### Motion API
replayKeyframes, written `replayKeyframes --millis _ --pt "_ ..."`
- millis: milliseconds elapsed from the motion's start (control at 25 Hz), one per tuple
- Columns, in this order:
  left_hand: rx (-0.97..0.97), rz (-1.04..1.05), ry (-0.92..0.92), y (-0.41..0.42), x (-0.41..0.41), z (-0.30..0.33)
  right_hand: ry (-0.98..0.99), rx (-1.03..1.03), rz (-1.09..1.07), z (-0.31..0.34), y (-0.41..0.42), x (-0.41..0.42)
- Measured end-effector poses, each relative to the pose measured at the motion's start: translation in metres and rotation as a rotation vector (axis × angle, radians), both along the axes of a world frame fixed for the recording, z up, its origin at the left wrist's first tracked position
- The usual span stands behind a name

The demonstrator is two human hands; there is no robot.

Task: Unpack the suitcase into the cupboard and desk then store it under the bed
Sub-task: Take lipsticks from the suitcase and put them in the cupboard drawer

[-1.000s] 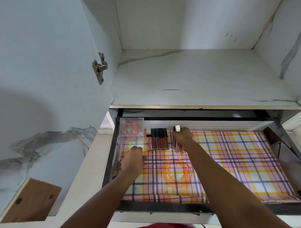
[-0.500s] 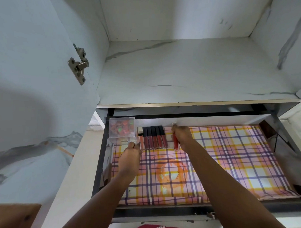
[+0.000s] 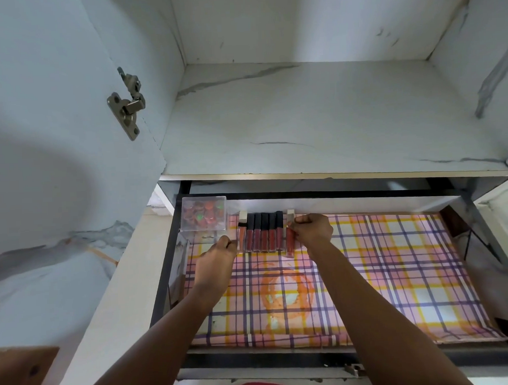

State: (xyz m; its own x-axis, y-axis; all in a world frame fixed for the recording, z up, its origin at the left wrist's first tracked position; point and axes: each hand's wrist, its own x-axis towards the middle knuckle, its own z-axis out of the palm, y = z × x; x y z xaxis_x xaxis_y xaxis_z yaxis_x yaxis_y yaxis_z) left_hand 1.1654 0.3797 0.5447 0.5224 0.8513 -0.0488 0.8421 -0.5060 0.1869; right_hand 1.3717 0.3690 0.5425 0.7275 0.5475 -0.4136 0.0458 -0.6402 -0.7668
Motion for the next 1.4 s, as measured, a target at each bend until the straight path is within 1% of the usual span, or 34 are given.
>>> replayKeyframes --millis 160,320,360,440,480,520,560,640,760,840,920,1080,1160,1280,1400 --pt "-0.038 0.034 -0.061 0.002 -0.002 -0.007 -0.031 -0.001 0.064 0.0 0.001 -0.001" --pt "-0.064 0.072 -0.045 0.002 0.0 -0.006 -0.023 -0.019 0.106 0.001 0.001 -0.001" --pt "-0.078 0.091 -0.036 0.001 -0.001 -0.004 -0.072 -0.035 0.127 0.005 0.0 0.0" --pt "-0.176 0.15 -0.041 0.0 -0.005 0.007 -0.215 -0.036 0.159 0.018 -0.003 -0.001" --pt "-0.242 0.181 -0.09 -0.002 -0.008 0.016 -0.223 0.002 0.176 0.029 -0.007 -0.005" --pt "-0.289 0.223 -0.179 -0.006 -0.012 0.028 -0.152 0.073 0.21 0.041 -0.012 -0.011" --pt "-0.309 0.272 -0.295 -0.013 -0.018 0.044 -0.012 0.16 0.267 0.057 -0.019 -0.022" --pt "-0.283 0.376 -0.545 -0.039 -0.037 0.082 0.24 0.278 0.462 0.091 -0.038 -0.053" --pt "-0.253 0.503 -0.861 -0.111 -0.084 0.131 0.408 0.37 0.698 0.136 -0.08 -0.115" --pt "-0.254 0.629 -1.064 -0.164 -0.125 0.143 0.484 0.429 0.818 0.153 -0.111 -0.156" --pt "-0.143 0.829 -1.162 -0.217 -0.176 0.136 0.505 0.414 0.973 0.16 -0.146 -0.206" --pt "0.143 1.269 -1.286 -0.338 -0.3 0.114 0.516 0.317 1.241 0.148 -0.215 -0.331" --pt "0.233 1.418 -1.313 -0.397 -0.347 0.113 0.556 0.27 1.351 0.144 -0.24 -0.394" --pt "0.415 1.661 -1.324 -0.496 -0.411 0.119 0.621 0.198 1.589 0.148 -0.285 -0.499" --pt "0.575 1.851 -1.327 -0.567 -0.46 0.117 0.656 0.144 1.779 0.148 -0.321 -0.59"
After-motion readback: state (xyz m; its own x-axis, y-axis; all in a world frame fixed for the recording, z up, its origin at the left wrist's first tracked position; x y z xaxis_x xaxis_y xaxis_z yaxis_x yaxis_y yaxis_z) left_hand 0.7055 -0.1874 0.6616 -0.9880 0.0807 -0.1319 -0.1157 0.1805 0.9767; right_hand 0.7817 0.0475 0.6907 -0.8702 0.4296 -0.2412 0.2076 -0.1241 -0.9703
